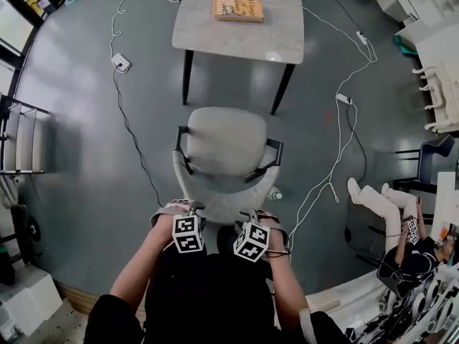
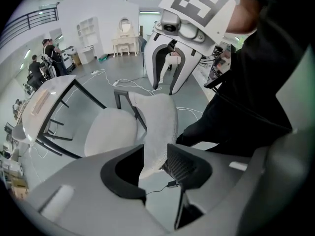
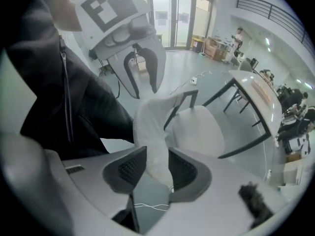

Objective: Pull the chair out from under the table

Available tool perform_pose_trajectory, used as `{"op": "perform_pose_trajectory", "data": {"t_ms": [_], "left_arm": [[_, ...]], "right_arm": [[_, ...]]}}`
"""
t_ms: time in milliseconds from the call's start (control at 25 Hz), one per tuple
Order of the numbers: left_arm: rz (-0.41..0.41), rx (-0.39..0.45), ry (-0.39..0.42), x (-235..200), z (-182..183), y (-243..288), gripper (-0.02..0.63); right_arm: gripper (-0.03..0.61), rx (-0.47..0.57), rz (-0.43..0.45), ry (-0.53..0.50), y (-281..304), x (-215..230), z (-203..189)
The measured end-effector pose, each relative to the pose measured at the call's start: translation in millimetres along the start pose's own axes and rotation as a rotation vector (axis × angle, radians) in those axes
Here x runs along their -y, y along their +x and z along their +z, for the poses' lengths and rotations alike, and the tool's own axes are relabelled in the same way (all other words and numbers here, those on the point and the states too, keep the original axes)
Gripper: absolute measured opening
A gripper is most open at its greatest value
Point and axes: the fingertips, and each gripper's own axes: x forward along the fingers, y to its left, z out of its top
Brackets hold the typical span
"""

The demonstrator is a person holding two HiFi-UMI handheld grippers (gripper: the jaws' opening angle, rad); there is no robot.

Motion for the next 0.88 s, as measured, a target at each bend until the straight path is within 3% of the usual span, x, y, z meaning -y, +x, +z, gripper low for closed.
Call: {"op": "perform_pose_trajectory", "data": {"t_ms": [200,480,680,880], "left_arm": [[0.023,0.025,0.002,-7,18,-18,0.158],[0.113,0.116,-0.066,-26,41,-51,0.120],[0.198,0.217,-0.132,-46,60,-82,0.109],[0.254,0.272,-0.159,-60,76,-105,0.049]], "right_arm": [[0.147,0.022,-0.019,0.016,-18,12,6],[0.081,0.108,-0.066,0.163,-45,31,14],[0.058,0.213,-0.161,0.240,-69,50,28],[0.020,0.318,-0.231,0.324,-95,71,42]]}}
